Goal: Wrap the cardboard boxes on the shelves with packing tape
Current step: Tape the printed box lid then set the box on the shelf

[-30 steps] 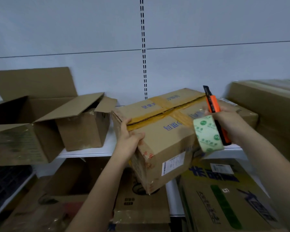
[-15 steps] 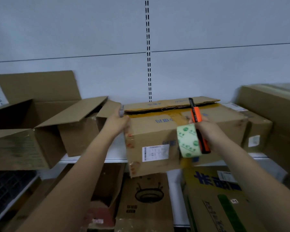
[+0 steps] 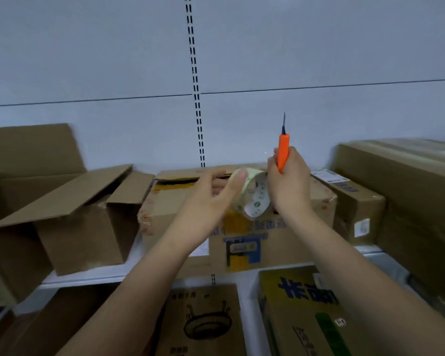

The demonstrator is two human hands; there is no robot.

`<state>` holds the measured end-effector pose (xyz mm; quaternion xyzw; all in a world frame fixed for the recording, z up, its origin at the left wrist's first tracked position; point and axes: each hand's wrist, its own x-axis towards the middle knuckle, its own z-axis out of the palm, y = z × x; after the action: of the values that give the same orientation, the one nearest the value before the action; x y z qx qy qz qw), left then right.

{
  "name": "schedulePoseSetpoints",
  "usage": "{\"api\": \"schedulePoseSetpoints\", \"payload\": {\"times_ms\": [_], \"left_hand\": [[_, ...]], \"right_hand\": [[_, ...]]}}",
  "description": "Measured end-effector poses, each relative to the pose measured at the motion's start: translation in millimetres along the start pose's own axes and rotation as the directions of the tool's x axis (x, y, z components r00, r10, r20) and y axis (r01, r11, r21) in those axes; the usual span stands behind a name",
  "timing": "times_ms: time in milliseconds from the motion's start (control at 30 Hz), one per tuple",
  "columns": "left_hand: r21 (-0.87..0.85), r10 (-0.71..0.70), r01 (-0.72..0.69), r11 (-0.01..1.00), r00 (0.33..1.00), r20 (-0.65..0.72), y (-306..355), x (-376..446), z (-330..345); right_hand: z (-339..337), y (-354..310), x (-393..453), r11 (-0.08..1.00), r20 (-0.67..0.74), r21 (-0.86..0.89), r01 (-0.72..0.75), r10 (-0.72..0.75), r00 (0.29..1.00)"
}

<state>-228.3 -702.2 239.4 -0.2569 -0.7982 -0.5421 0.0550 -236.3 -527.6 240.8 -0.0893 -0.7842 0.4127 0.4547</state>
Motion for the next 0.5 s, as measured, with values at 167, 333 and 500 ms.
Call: {"api": "schedulePoseSetpoints", "payload": {"times_ms": [167, 333, 500], "left_hand": [[0.272, 0.155, -0.165, 0.948, 0.986, 0.058, -7, 45, 31], [0.381, 0.298, -0.333, 0.863, 0.943, 0.148, -3, 115, 24], [0.504, 0.429, -0.535, 0.678, 0.845, 0.319, -8, 174, 49]], "right_hand": [[1, 15, 41, 0.971, 0.027, 0.054, -0.234, 0.233, 0.972], [-13, 36, 73, 0.935, 0.121, 0.077, -0.346, 0.335, 0.934], [-25, 55, 105, 0.904, 0.068, -0.058, -0.423, 0.426, 0.902]]}}
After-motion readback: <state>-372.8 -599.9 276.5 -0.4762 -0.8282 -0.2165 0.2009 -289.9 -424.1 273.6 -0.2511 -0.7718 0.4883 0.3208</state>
